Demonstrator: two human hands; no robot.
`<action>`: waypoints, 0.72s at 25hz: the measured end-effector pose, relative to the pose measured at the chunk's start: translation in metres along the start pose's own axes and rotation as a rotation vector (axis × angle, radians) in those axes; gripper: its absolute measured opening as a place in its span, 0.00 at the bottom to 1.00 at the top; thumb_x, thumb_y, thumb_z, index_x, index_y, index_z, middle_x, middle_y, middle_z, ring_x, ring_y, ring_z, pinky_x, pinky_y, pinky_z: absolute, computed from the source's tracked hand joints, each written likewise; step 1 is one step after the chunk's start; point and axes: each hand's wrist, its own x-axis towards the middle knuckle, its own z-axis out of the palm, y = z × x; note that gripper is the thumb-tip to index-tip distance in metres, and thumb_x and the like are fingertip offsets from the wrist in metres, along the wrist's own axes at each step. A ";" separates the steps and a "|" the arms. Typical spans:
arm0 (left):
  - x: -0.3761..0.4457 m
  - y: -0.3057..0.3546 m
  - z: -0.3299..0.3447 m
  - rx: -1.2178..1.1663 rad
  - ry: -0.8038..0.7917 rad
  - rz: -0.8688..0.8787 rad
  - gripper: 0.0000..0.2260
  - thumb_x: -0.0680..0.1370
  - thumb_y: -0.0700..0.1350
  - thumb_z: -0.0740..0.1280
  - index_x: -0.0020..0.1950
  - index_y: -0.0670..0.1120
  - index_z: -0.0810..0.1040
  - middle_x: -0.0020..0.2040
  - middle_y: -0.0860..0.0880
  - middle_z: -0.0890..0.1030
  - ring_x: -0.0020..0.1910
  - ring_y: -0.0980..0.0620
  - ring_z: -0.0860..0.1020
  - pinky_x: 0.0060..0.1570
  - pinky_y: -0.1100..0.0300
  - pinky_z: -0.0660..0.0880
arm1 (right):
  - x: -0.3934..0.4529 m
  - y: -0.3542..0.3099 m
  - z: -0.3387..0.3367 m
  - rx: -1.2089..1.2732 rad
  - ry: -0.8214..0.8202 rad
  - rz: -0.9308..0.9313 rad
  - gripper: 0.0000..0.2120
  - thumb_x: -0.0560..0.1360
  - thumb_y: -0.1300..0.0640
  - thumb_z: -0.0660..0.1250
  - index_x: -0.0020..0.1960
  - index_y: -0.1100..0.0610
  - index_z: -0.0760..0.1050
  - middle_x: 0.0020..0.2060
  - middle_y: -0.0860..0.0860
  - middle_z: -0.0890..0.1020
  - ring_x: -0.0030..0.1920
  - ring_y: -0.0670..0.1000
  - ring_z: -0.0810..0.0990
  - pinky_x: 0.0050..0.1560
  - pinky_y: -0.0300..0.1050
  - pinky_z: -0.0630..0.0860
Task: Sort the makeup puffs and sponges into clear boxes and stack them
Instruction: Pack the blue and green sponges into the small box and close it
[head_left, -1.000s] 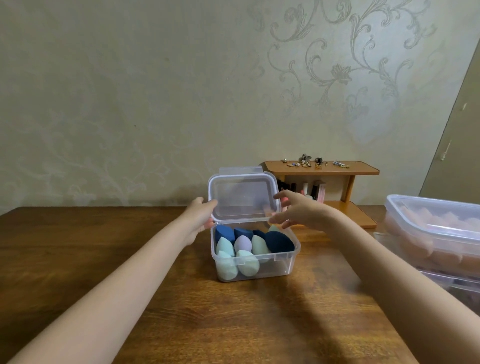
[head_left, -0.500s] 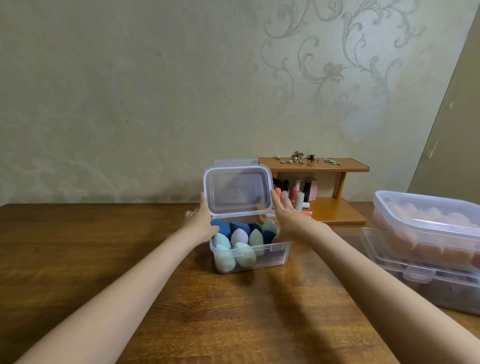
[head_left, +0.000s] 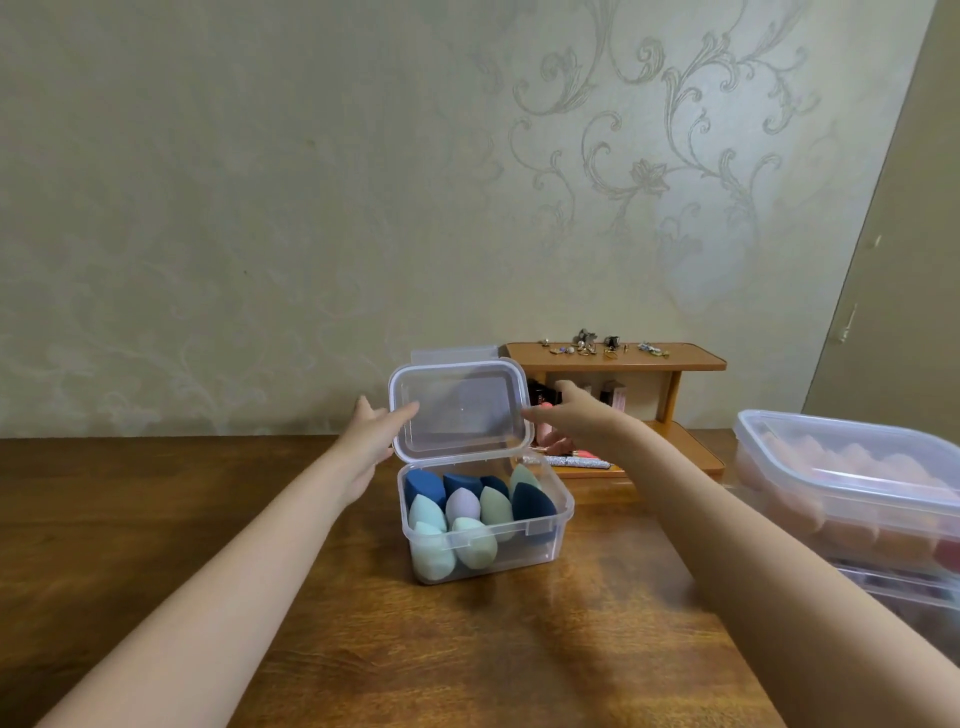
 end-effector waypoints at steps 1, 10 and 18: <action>-0.002 0.004 0.002 -0.049 -0.007 0.008 0.39 0.78 0.50 0.64 0.77 0.48 0.39 0.77 0.44 0.58 0.73 0.43 0.63 0.71 0.46 0.62 | 0.003 0.003 0.003 0.112 -0.024 0.016 0.37 0.77 0.52 0.64 0.77 0.60 0.46 0.70 0.61 0.67 0.49 0.53 0.79 0.49 0.45 0.78; -0.047 0.013 -0.029 0.191 -0.272 0.102 0.26 0.78 0.62 0.51 0.58 0.46 0.78 0.62 0.45 0.77 0.63 0.47 0.73 0.72 0.46 0.60 | -0.041 0.004 -0.015 -0.002 0.011 -0.014 0.34 0.76 0.34 0.45 0.69 0.57 0.68 0.70 0.61 0.68 0.66 0.60 0.71 0.61 0.53 0.72; -0.108 0.008 0.004 1.346 -0.388 0.397 0.23 0.68 0.62 0.71 0.57 0.50 0.74 0.48 0.54 0.73 0.45 0.54 0.71 0.42 0.60 0.67 | -0.100 0.034 0.020 -0.552 -0.206 -0.322 0.24 0.76 0.48 0.64 0.70 0.49 0.66 0.74 0.52 0.63 0.72 0.54 0.65 0.70 0.51 0.65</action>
